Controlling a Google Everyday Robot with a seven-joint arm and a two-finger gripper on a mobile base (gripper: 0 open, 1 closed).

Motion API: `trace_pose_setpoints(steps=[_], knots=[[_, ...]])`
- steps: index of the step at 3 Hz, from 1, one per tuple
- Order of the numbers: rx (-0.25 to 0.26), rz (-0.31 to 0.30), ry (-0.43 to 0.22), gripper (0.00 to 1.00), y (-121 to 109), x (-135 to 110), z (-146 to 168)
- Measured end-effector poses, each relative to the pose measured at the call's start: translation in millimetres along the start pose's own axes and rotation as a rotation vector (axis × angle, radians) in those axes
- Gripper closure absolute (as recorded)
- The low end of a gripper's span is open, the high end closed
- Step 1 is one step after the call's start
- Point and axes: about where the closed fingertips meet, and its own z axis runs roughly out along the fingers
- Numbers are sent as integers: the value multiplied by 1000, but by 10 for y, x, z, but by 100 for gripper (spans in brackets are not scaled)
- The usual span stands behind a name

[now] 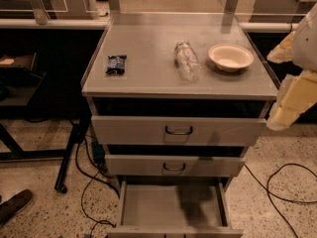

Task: Close bottom drawer

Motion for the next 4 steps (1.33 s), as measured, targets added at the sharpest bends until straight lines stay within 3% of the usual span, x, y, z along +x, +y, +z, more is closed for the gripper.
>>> trace_pose_setpoints(steps=[3,4], knots=[[0,0,0,91,0,0,0],[1,0,0,100,-1,-1,-1]])
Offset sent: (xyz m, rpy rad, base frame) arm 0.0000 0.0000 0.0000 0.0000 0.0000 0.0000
